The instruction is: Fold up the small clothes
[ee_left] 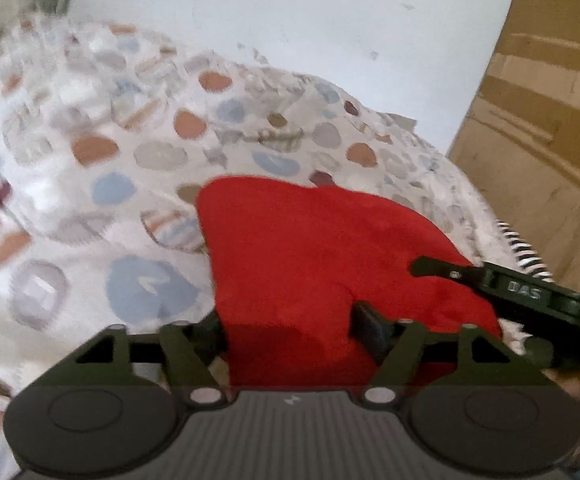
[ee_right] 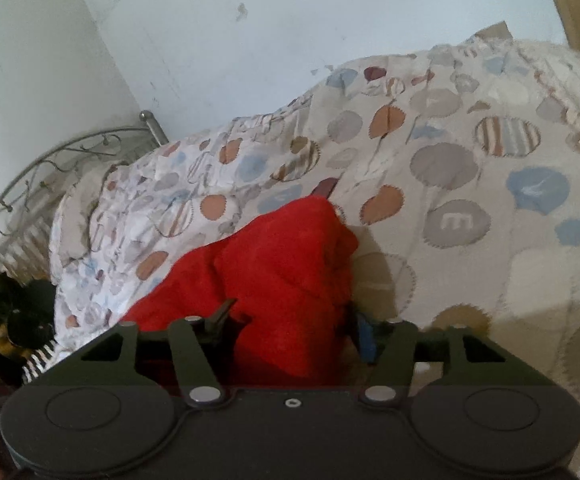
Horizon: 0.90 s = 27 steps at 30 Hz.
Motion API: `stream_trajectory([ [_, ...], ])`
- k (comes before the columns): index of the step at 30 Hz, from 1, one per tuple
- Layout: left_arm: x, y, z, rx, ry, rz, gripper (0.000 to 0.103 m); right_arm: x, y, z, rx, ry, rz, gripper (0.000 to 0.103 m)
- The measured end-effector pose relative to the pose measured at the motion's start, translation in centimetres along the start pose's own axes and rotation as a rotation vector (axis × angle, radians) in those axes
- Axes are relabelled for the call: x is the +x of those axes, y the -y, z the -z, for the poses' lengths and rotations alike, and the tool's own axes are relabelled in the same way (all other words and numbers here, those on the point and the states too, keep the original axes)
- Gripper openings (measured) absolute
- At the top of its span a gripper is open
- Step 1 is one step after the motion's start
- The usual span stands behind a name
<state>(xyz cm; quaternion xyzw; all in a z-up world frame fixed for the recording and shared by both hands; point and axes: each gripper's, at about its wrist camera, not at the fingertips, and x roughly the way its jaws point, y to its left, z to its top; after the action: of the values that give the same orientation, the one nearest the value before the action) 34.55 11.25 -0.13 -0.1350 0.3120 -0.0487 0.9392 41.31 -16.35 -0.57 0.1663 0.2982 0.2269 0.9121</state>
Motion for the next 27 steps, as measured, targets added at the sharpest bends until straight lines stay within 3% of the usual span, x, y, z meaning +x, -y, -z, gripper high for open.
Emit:
stream_trajectory([
  [2, -1.0, 1.0, 0.1, 0.03, 0.044, -0.075, 0.094, -0.8, -0.1, -0.1, -0.033, 0.019, 0.017, 0.069],
  [4, -1.7, 2.0, 0.1, 0.064, 0.073, -0.091, 0.098, -1.8, -0.1, -0.1, -0.06, 0.04, 0.03, 0.076],
  [6, -2.2, 2.8, 0.4, 0.085, 0.086, -0.09, 0.099, -2.8, 0.0, -0.1, -0.075, 0.059, 0.039, 0.085],
  [12, -3.5, 3.2, 1.6, 0.048, 0.113, -0.116, 0.1, -5.5, -0.3, 0.1, -0.105, 0.104, 0.0, 0.093],
  [18, -4.0, 3.6, 3.3, 0.075, 0.128, -0.135, 0.1, -5.8, -1.8, 1.2, -0.186, 0.075, -0.047, 0.096],
  [22, -3.2, 3.7, 4.0, 0.088, 0.13, -0.145, 0.103, -4.4, -2.2, 2.5, -0.253, -0.002, 0.08, 0.096],
  [27, -3.5, 3.7, 3.8, 0.063, 0.127, -0.144, 0.102, -4.9, -1.4, 3.2, -0.21, 0.016, 0.096, 0.096],
])
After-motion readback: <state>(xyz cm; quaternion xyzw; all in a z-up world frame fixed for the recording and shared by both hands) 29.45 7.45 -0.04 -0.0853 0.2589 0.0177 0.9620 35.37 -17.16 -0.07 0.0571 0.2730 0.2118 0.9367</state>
